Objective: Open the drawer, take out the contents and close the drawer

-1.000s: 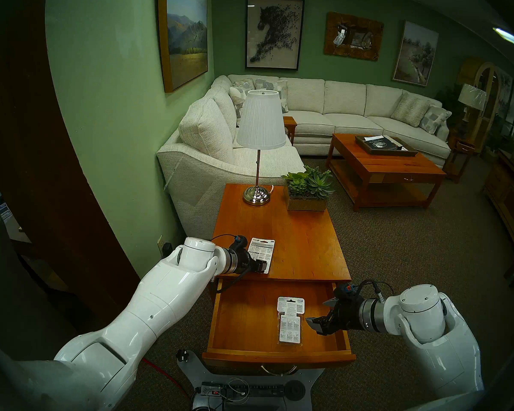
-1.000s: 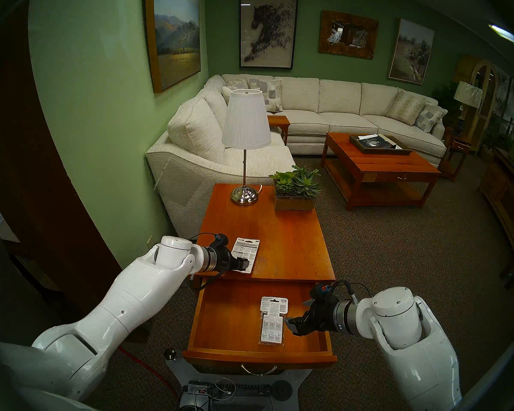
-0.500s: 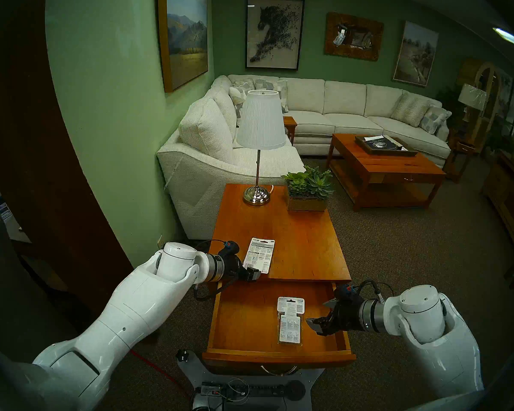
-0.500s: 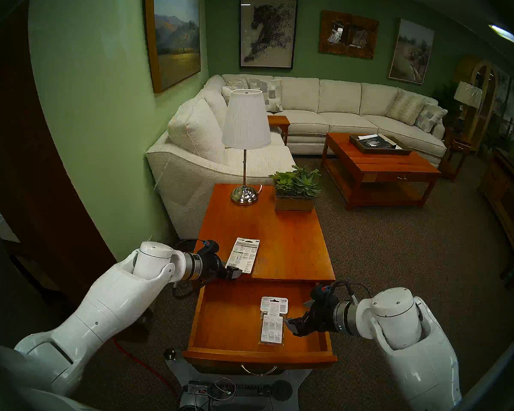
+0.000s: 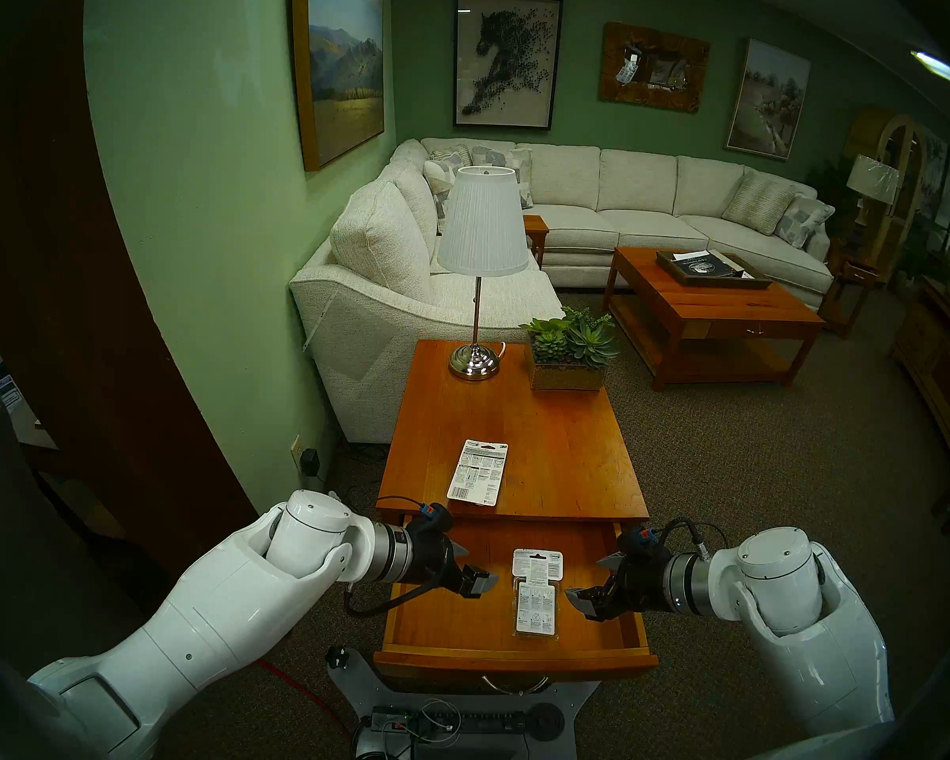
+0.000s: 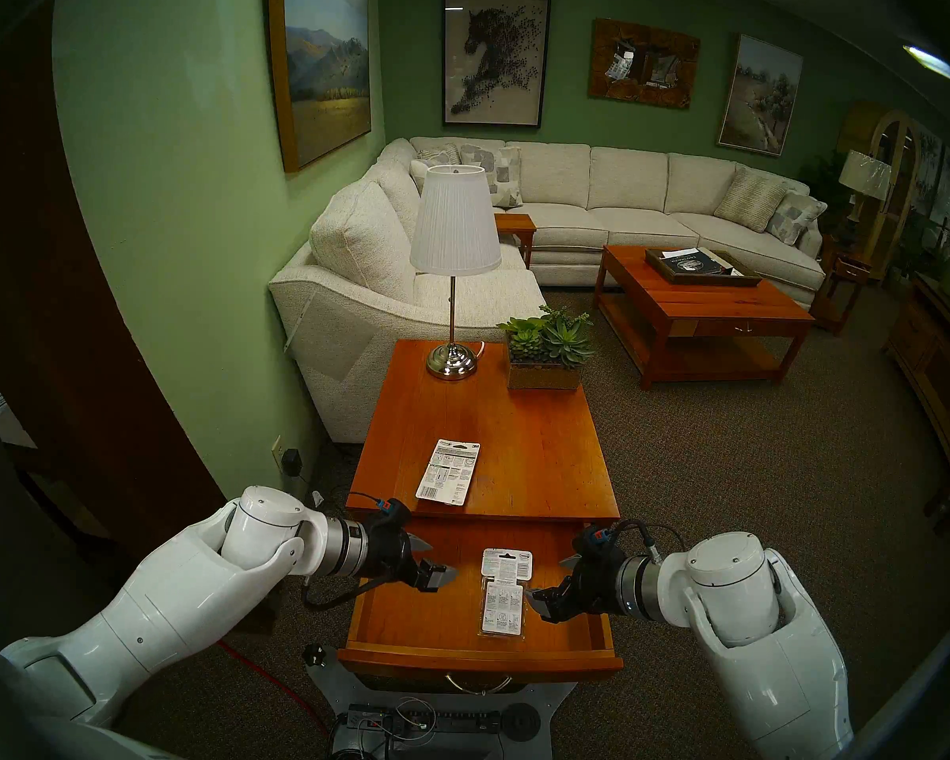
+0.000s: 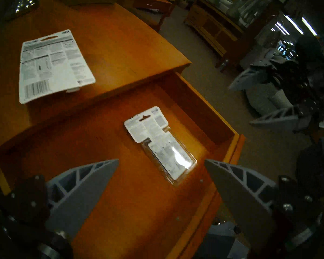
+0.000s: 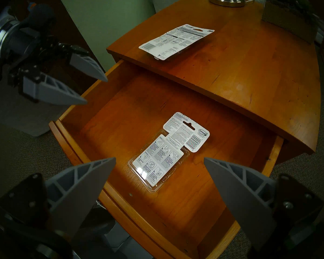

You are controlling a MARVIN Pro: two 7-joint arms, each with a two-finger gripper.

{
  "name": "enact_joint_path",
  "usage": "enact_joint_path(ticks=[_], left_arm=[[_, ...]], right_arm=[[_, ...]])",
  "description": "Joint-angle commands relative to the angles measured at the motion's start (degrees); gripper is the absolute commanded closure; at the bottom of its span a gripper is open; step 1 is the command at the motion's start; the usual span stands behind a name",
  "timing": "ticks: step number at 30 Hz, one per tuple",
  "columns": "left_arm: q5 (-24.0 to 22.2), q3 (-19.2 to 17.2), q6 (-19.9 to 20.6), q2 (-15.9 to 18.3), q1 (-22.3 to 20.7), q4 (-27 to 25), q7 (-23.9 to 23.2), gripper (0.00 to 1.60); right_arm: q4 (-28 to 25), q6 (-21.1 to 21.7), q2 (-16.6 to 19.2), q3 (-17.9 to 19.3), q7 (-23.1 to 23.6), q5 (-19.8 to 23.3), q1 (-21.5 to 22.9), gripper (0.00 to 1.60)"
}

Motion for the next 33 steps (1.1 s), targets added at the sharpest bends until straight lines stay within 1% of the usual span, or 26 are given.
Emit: enact_joint_path(ticks=[1,3,4,6,7,9,12,13,14,15,16,17,18,19,20,21,22,25,30,31,33], left_arm=[[0.4,-1.6,-3.8,6.0,3.1,-6.5,-2.1,0.00],[1.2,-2.2,-5.8,7.5,4.9,-8.6,-1.3,0.00],[1.6,-2.4,-7.1,7.6,5.4,-8.6,-0.8,0.00],[1.8,-3.3,-9.2,8.8,7.7,-10.7,0.2,0.00],[2.0,-3.5,-9.6,8.8,8.2,-10.8,0.6,0.00],[2.4,-4.9,-12.1,9.8,10.6,-12.9,2.4,0.00],[2.2,-6.8,-14.5,10.4,13.2,-14.7,5.4,0.00],[2.2,-6.8,-14.5,10.4,13.2,-14.7,5.4,0.00],[2.0,-7.2,-15.3,10.8,13.8,-15.3,6.4,0.00],[1.6,-8.8,-16.9,11.9,16.8,-17.8,9.2,0.00],[0.3,-7.9,-17.4,12.5,15.9,-16.9,9.2,0.00],[0.0,-9.0,-17.5,13.2,17.7,-18.3,10.0,0.00],[-0.9,-8.6,-17.4,14.2,17.8,-18.3,9.9,0.00],[-0.9,-8.6,-17.4,14.2,17.8,-18.3,9.9,0.00],[-1.2,-9.4,-17.4,14.5,18.8,-18.5,9.9,0.00],[-1.0,-10.8,-18.0,14.2,20.7,-19.3,10.5,0.00],[-1.6,-11.4,-18.8,14.6,21.8,-19.8,11.4,0.00],[-1.9,-11.9,-19.6,14.8,22.8,-20.1,12.1,0.00],[-2.0,-12.0,-19.9,14.9,23.1,-20.2,12.4,0.00],[-2.1,-12.0,-20.0,14.9,23.2,-20.3,12.5,0.00],[-2.1,-12.0,-20.0,14.9,23.2,-20.3,12.5,0.00]], right_arm=[[-1.5,-0.2,0.1,0.1,0.1,0.1,0.6,0.00],[-1.5,-0.2,0.1,0.1,0.1,0.1,0.6,0.00],[-1.5,-0.2,0.1,0.1,0.1,0.1,0.6,0.00],[-1.6,-0.2,0.1,0.1,0.1,0.1,0.6,0.00],[-1.6,-0.1,0.1,0.1,0.1,0.1,0.6,0.00],[-1.7,-0.1,0.1,0.1,0.1,0.1,0.6,0.00],[-1.9,-0.1,0.2,0.2,0.0,0.2,0.5,0.00],[-1.9,-0.1,0.2,0.2,0.0,0.2,0.5,0.00],[-1.9,0.0,0.2,0.2,0.0,0.2,0.5,0.00],[-2.0,0.0,0.2,0.2,0.0,0.2,0.5,0.00],[-2.0,0.0,0.2,0.2,0.0,0.2,0.4,0.00],[-2.1,0.1,0.2,0.2,0.0,0.2,0.4,0.00],[-2.1,0.1,0.2,0.2,-0.1,0.2,0.4,0.00],[-2.1,0.1,0.2,0.2,-0.1,0.2,0.4,0.00],[-2.1,0.1,0.2,0.2,-0.1,0.2,0.4,0.00],[-2.2,0.1,0.2,0.2,-0.1,0.2,0.4,0.00],[-2.2,0.2,0.2,0.2,-0.1,0.2,0.3,0.00],[-2.3,0.2,0.2,0.2,-0.2,0.2,0.3,0.00],[-2.3,0.3,0.3,0.2,-0.2,0.2,0.3,0.00],[-1.5,0.6,1.4,-0.6,0.8,0.1,1.3,0.00],[-1.0,0.9,1.6,-1.0,1.0,0.1,1.9,0.00]])
